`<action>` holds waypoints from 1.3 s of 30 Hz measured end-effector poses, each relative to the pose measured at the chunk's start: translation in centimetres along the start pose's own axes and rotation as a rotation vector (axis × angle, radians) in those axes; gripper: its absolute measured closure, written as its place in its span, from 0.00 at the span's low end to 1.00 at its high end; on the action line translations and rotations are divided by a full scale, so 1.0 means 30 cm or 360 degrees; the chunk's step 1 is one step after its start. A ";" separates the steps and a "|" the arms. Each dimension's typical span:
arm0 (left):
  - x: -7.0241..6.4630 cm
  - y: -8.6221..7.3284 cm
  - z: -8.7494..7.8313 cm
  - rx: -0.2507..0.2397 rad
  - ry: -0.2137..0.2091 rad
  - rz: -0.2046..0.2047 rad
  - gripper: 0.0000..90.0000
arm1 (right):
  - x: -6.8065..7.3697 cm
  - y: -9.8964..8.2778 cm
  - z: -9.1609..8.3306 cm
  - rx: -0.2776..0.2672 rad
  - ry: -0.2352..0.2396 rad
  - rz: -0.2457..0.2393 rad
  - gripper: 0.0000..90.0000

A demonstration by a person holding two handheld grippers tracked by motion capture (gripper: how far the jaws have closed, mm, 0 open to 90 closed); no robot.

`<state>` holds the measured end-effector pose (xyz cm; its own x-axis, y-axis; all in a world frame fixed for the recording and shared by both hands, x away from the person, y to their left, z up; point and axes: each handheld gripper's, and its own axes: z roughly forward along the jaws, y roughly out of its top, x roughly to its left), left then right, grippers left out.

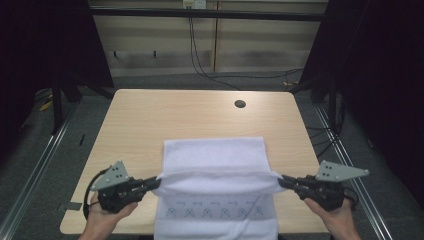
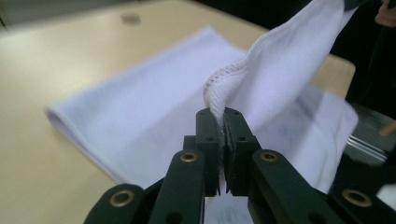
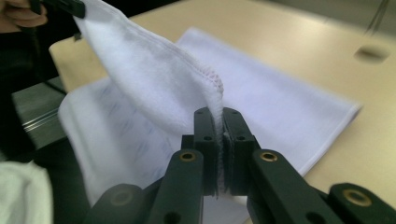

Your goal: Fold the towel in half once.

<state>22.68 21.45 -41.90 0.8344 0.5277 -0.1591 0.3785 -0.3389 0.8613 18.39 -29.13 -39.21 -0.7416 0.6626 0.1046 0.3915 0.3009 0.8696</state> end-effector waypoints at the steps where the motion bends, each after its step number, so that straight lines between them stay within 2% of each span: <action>1: 0.003 -0.033 0.025 0.0067 -0.0018 -0.0020 0.96 | -0.001 -0.026 0.012 0.0021 0.0027 0.0025 0.96; 3: -0.003 -0.089 0.060 0.0163 -0.0039 0.0007 0.96 | 0.005 -0.085 0.042 0.0114 0.0073 0.0021 0.95; 4: -0.014 -0.125 0.074 0.0232 -0.0103 0.0005 0.96 | 0.009 -0.137 0.059 0.0186 0.0150 0.0029 0.95; 5: -0.014 -0.125 0.074 0.0232 -0.0103 0.0005 0.95 | 0.009 -0.137 0.059 0.0186 0.0150 0.0029 0.95; 7: -0.032 -0.145 0.067 0.0251 -0.0126 0.0052 0.94 | 0.014 -0.176 0.057 0.0228 0.0193 0.0031 0.94; 9: -0.049 -0.153 0.052 0.0249 -0.0172 0.0072 0.94 | 0.021 -0.206 0.041 0.0257 0.0262 0.0040 0.91; 10: -0.057 -0.155 0.049 0.0254 -0.0170 0.0077 0.92 | 0.033 -0.223 0.029 0.0278 0.0322 0.0049 0.88; 11: -0.075 -0.164 0.034 0.0247 -0.0214 0.0081 0.91 | 0.044 -0.231 0.025 0.0296 0.0353 0.0041 0.86; 12: -0.075 -0.164 0.034 0.0247 -0.0214 0.0081 0.89 | 0.044 -0.231 0.025 0.0296 0.0353 0.0041 0.86; 14: -0.088 -0.175 0.015 0.0184 -0.0242 0.0080 0.86 | 0.067 -0.241 0.019 0.0311 0.0377 0.0031 0.78; 15: -0.088 -0.175 0.002 0.0154 -0.0260 0.0084 0.83 | 0.077 -0.243 0.015 0.0307 0.0388 0.0020 0.76; 16: -0.084 -0.174 -0.006 0.0125 -0.0266 0.0073 0.79 | 0.080 -0.238 0.010 0.0266 0.0385 0.0036 0.74; 18: -0.062 -0.170 -0.022 0.0057 -0.0286 0.0024 0.78 | 0.074 -0.233 0.007 0.0244 0.0397 0.0039 0.74; 19: -0.048 -0.167 -0.028 0.0032 -0.0267 0.0009 0.77 | 0.056 -0.221 0.005 0.0174 0.0386 0.0084 0.72; 21: -0.012 -0.158 -0.018 0.0034 -0.0192 -0.0025 0.76 | 0.044 -0.214 0.007 0.0142 0.0400 0.0106 0.72; 22: 0.009 -0.153 -0.005 0.0045 -0.0151 -0.0040 0.74 | 0.019 -0.195 0.028 0.0152 0.0320 0.0104 0.70; 23: 0.062 -0.137 0.040 0.0091 -0.0087 -0.0082 0.72 | 0.003 -0.185 0.045 0.0147 0.0290 0.0098 0.70; 24: 0.062 -0.137 0.040 0.0091 -0.0087 -0.0082 0.72 | 0.003 -0.185 0.045 0.0147 0.0290 0.0098 0.70; 25: 0.091 -0.127 0.068 0.0104 -0.0070 -0.0100 0.72 | -0.041 -0.158 0.087 0.0133 0.0227 0.0142 0.72; 26: 0.122 -0.117 0.098 0.0128 -0.0038 -0.0123 0.72 | -0.041 -0.158 0.087 0.0133 0.0227 0.0142 0.72; 27: 0.156 -0.102 0.136 0.0157 0.0012 -0.0143 0.73 | -0.064 -0.142 0.115 0.0141 0.0196 0.0135 0.73; 28: 0.183 -0.089 0.167 0.0181 0.0016 -0.0160 0.74 | -0.094 -0.122 0.156 0.0166 0.0162 0.0130 0.73; 29: 0.203 -0.077 0.196 0.0182 0.0049 -0.0158 0.74 | -0.119 -0.108 0.193 0.0205 0.0125 0.0134 0.73; 31: 0.234 -0.054 0.247 0.0196 0.0078 -0.0178 0.75 | -0.166 -0.089 0.263 0.0259 0.0107 0.0154 0.73; 32: 0.247 -0.044 0.279 0.0219 0.0091 -0.0166 0.75 | -0.189 -0.079 0.305 0.0290 0.0083 0.0158 0.72; 33: 0.265 -0.034 0.321 0.0285 0.0123 -0.0133 0.75 | -0.210 -0.071 0.346 0.0321 0.0061 0.0156 0.72; 34: 0.279 -0.032 0.348 0.0297 0.0196 -0.0113 0.75 | -0.247 -0.057 0.436 0.0405 0.0005 0.0115 0.72; 35: 0.290 -0.032 0.364 0.0288 0.0229 -0.0127 0.75 | -0.247 -0.057 0.436 0.0405 0.0005 0.0115 0.72; 36: 0.301 -0.031 0.382 0.0289 0.0230 -0.0150 0.76 | -0.257 -0.054 0.463 0.0424 -0.0007 0.0112 0.71; 37: 0.306 -0.030 0.397 0.0320 0.0249 -0.0124 0.75 | -0.278 -0.055 0.521 0.0458 -0.0057 0.0141 0.69; 38: 0.307 -0.035 0.407 0.0359 0.0263 -0.0086 0.75 | -0.278 -0.055 0.521 0.0458 -0.0057 0.0141 0.69; 39: 0.307 -0.039 0.406 0.0347 0.0245 -0.0076 0.72 | -0.279 -0.063 0.557 0.0489 -0.0065 0.0116 0.68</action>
<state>34.81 17.21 -50.25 0.7491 0.6537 -0.1072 0.5071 -0.4618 0.7278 32.97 -23.79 -49.80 -0.6856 0.7151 0.1364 0.5935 0.4406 0.6735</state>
